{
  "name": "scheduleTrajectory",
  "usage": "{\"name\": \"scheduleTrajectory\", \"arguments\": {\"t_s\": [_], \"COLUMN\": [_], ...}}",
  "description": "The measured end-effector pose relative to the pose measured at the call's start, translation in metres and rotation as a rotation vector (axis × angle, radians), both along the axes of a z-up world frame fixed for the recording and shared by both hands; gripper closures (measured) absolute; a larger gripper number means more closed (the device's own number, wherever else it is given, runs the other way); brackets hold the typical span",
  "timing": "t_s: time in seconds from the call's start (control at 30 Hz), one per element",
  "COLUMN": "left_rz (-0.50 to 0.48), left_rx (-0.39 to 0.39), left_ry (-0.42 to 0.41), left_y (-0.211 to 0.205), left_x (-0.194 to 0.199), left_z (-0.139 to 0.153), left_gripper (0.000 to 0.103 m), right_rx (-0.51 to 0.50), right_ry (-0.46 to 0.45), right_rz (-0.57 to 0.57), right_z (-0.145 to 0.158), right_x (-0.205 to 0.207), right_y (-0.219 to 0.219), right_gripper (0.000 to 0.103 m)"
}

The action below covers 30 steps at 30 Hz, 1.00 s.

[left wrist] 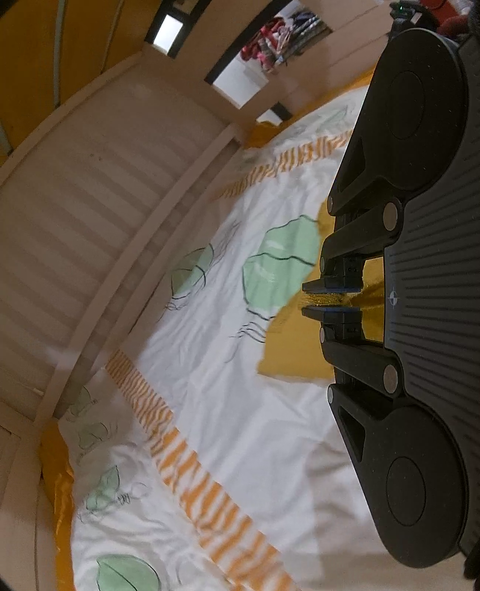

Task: Fold small clothes
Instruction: 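Lift the hem with both tools and fold it over toward the collar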

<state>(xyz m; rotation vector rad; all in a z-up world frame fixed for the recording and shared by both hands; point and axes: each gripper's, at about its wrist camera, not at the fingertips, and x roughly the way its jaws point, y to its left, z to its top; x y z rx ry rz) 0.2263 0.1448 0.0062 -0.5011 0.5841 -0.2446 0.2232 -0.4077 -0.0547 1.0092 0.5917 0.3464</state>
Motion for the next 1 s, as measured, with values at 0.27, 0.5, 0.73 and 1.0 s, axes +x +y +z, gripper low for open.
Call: {"name": "scheduleTrajectory", "arguments": {"t_s": [0.27,0.5,0.73,1.0], "left_rz": [0.011,0.015,0.021,0.024], "left_rx": [0.051,0.057,0.057,0.063], "left_ry": [0.051,0.088,0.084,0.097], "left_y": [-0.017,-0.017,-0.014,-0.013], "left_x": [0.055,0.062,0.065,0.065], "left_z": [-0.031,-0.05,-0.047,-0.051], "left_gripper": [0.097,0.097,0.097,0.097], "right_rx": [-0.292,-0.502,-0.626,-0.711], "right_ry": [0.002,-0.02,-0.037,-0.042], "right_rz": [0.093,0.29,0.373,0.402], "right_z": [-0.015,-0.039,-0.045,-0.051], "right_x": [0.06,0.053,0.052,0.06], "right_y": [0.015,0.061,0.079,0.094], "right_gripper": [0.083,0.045,0.045,0.088]}}
